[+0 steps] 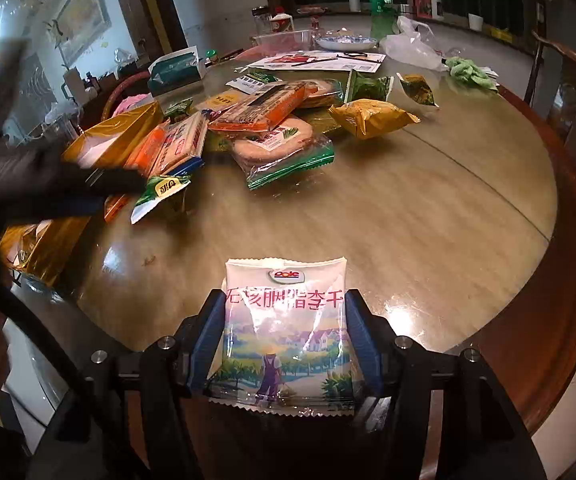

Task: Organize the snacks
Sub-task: 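Grasp a green pea snack bag with the left tool while the right tool holds the Dole bag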

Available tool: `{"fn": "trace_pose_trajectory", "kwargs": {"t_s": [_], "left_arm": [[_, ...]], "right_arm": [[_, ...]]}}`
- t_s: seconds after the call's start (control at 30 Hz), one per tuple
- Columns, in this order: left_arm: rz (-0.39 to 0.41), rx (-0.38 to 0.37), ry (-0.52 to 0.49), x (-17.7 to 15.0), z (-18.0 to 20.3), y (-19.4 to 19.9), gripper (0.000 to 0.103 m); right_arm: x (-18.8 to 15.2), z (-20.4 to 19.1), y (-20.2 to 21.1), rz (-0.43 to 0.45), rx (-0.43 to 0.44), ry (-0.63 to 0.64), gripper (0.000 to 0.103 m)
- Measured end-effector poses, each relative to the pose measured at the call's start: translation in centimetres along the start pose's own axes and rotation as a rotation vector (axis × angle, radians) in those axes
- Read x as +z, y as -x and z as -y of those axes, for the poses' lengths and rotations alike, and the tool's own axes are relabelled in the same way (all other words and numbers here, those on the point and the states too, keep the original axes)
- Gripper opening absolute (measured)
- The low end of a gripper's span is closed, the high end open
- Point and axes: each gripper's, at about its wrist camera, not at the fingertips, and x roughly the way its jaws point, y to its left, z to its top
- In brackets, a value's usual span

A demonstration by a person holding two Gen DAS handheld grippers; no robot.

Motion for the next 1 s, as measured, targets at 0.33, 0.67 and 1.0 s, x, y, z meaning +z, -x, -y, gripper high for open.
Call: {"fn": "trace_pose_trajectory", "kwargs": {"t_s": [0.33, 0.67, 1.0], "left_arm": [[-0.094, -0.003, 0.081, 0.3, -0.4, -2.7, 0.055], [-0.057, 0.055, -0.036, -4.8, -1.4, 0.5, 0.053], [-0.031, 0.036, 0.003, -3.9, -2.6, 1.1, 0.056]], "right_arm": [[-0.3, 0.0, 0.1, -0.001, -0.01, 0.035, 0.06], [-0.1, 0.5, 0.3, -0.021, 0.037, 0.004, 0.064], [-0.5, -2.0, -0.4, -0.016, -0.111, 0.105, 0.058]]}}
